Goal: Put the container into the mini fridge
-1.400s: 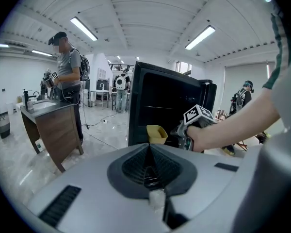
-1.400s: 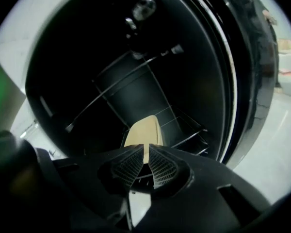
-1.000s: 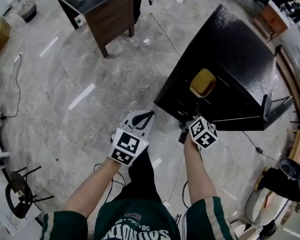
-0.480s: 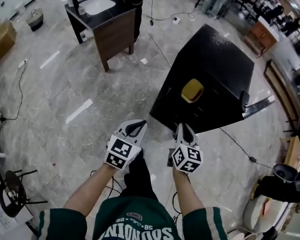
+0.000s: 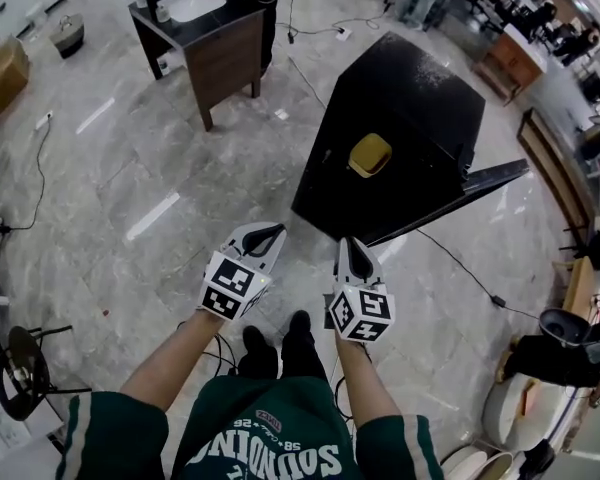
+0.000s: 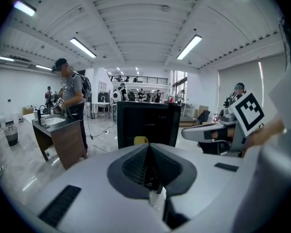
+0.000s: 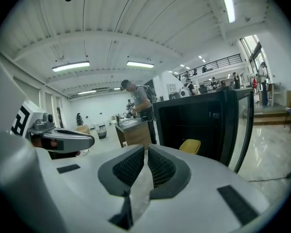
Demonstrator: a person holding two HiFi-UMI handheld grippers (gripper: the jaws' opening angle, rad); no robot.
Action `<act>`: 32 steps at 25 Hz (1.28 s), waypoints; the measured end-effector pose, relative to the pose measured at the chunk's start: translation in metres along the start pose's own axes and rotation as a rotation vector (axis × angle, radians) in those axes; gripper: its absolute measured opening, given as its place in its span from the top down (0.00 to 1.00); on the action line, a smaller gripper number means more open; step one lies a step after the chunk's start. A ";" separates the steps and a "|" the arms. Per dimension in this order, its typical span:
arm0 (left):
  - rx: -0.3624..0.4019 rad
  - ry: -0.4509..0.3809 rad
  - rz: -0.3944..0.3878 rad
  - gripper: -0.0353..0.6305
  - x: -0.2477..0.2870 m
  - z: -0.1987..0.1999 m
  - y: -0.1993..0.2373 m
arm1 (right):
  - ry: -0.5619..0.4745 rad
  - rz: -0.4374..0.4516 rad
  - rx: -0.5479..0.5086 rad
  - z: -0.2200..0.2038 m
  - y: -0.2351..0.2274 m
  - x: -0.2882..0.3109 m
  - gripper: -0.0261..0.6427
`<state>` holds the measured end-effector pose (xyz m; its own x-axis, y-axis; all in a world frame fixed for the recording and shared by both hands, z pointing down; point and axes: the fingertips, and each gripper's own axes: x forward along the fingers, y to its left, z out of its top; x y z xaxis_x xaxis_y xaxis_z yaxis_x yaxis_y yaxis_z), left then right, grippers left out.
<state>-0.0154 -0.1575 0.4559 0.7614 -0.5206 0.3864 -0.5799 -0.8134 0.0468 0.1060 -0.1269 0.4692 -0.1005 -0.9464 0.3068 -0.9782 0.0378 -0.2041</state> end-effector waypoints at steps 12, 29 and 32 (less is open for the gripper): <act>-0.014 -0.052 0.058 0.93 -0.007 0.022 -0.049 | 0.017 0.040 -0.095 0.019 -0.019 -0.056 0.89; 0.043 -0.052 0.062 0.93 -0.018 0.033 -0.089 | -0.029 0.090 -0.096 0.020 -0.028 -0.112 0.89; 0.048 -0.062 0.061 0.93 -0.016 0.034 -0.089 | -0.036 0.099 -0.104 0.022 -0.025 -0.110 0.89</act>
<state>0.0341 -0.0856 0.4142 0.7426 -0.5834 0.3290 -0.6121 -0.7905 -0.0202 0.1457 -0.0307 0.4204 -0.1925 -0.9473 0.2560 -0.9776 0.1626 -0.1333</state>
